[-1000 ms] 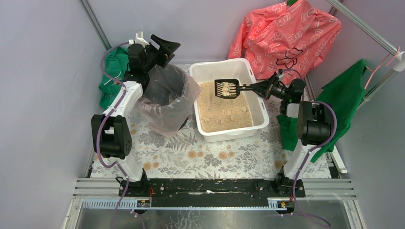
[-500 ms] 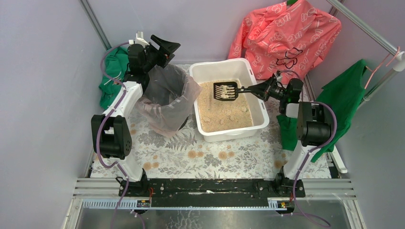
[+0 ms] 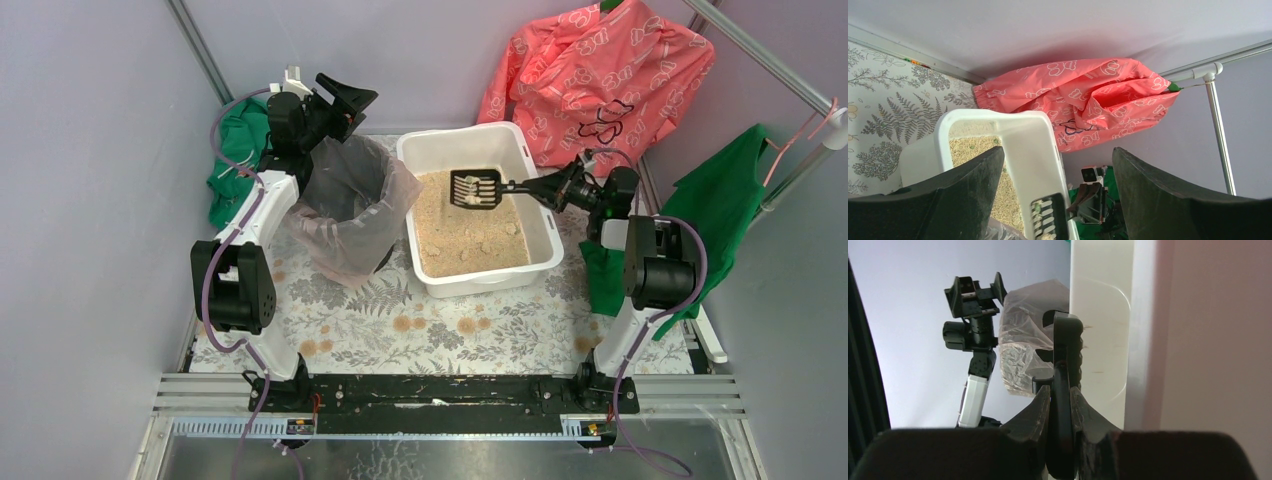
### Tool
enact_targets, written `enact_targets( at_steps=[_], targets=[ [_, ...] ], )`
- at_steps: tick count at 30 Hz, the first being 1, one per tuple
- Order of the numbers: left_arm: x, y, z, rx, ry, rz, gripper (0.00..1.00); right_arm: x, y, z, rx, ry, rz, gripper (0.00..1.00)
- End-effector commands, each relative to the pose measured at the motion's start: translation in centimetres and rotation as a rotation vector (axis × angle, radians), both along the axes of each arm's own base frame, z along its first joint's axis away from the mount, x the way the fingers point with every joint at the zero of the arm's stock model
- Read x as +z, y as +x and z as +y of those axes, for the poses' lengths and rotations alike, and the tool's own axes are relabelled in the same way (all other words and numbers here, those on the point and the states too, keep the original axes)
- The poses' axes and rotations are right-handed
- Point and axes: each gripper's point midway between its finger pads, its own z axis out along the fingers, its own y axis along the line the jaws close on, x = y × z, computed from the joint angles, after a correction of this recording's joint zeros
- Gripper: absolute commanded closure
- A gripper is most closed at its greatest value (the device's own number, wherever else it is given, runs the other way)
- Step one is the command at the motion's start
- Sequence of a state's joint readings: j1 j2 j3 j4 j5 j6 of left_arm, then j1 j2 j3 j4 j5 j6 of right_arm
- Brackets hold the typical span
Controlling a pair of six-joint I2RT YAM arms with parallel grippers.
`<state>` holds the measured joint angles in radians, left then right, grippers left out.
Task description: Clean the litter box
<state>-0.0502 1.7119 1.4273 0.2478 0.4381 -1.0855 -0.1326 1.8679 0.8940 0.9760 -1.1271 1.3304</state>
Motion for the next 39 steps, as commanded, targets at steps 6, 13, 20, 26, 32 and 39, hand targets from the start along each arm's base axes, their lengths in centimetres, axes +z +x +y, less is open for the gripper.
enact_targets(
  at_steps=[6,13,20,26,32,39],
  targets=[
    [0.7,-0.5,0.4,0.003,0.011,-0.035,0.13,3.4,0.1,-1.1,-0.022,0.094,-0.118,1.0],
    [0.5,-0.7,0.5,0.008,0.018,-0.031,0.13,-2.2,-1.5,-0.7,0.003,-0.131,-0.017,1.0],
    [0.3,-0.4,0.4,0.004,0.004,-0.027,0.13,2.8,-0.8,-0.7,-0.005,-0.051,-0.101,1.0],
    [0.5,-0.3,0.4,0.004,0.002,-0.03,0.13,5.9,0.1,-0.8,-0.007,-0.041,-0.163,1.0],
    [0.4,-0.7,0.4,0.004,0.012,-0.03,0.13,6.4,0.5,-0.9,-0.02,-0.075,-0.176,1.0],
    [0.6,-1.6,0.7,0.011,0.006,-0.026,0.12,2.3,-1.0,-0.7,-0.014,-0.087,-0.093,1.0]
  ],
)
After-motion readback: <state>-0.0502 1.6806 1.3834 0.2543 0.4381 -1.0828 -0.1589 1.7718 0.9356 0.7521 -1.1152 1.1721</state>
